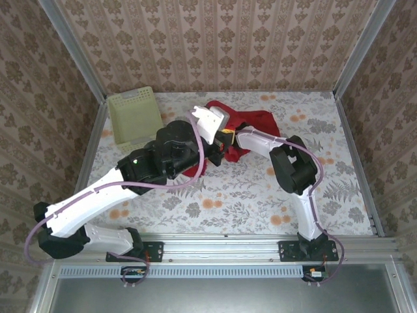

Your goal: Fold the inside-out t-shirt

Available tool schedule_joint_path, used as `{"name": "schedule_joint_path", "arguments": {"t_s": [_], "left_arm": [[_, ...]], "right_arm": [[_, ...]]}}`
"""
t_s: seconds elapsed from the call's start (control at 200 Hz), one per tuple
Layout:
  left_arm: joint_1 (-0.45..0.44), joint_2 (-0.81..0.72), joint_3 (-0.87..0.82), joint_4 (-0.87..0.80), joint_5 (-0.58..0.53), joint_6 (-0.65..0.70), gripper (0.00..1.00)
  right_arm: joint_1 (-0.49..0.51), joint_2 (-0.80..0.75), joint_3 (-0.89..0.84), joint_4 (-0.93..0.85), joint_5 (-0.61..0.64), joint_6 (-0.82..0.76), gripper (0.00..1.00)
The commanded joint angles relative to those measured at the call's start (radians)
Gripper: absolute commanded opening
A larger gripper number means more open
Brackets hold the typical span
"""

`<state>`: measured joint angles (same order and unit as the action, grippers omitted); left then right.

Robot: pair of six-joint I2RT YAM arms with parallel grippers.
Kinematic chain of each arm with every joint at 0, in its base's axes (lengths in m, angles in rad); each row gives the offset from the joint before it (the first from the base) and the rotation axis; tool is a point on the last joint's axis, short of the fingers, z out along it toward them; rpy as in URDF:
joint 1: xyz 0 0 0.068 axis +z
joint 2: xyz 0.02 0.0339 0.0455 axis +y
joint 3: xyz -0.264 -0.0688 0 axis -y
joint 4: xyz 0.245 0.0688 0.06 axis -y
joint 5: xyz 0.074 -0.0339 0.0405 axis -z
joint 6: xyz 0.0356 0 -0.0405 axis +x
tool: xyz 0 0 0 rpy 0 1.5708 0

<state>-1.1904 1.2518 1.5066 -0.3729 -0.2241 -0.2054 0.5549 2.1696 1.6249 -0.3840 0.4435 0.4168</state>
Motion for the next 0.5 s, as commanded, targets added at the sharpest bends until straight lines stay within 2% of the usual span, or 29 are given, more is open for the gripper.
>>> {"name": "schedule_joint_path", "arguments": {"t_s": [0.0,0.225,0.495], "left_arm": [[-0.032,0.011,0.056,0.054,0.04,0.035,0.0],[-0.032,0.024,0.044,0.061,0.011,0.03,0.0],[-0.031,0.02,0.056,0.066,-0.017,0.031,0.0]], "right_arm": [[-0.023,0.022,0.039,-0.122,0.008,0.009,1.0],[-0.025,0.149,0.206,-0.34,0.048,0.039,1.0],[-0.016,0.257,0.312,-0.447,0.119,0.017,1.0]]}}
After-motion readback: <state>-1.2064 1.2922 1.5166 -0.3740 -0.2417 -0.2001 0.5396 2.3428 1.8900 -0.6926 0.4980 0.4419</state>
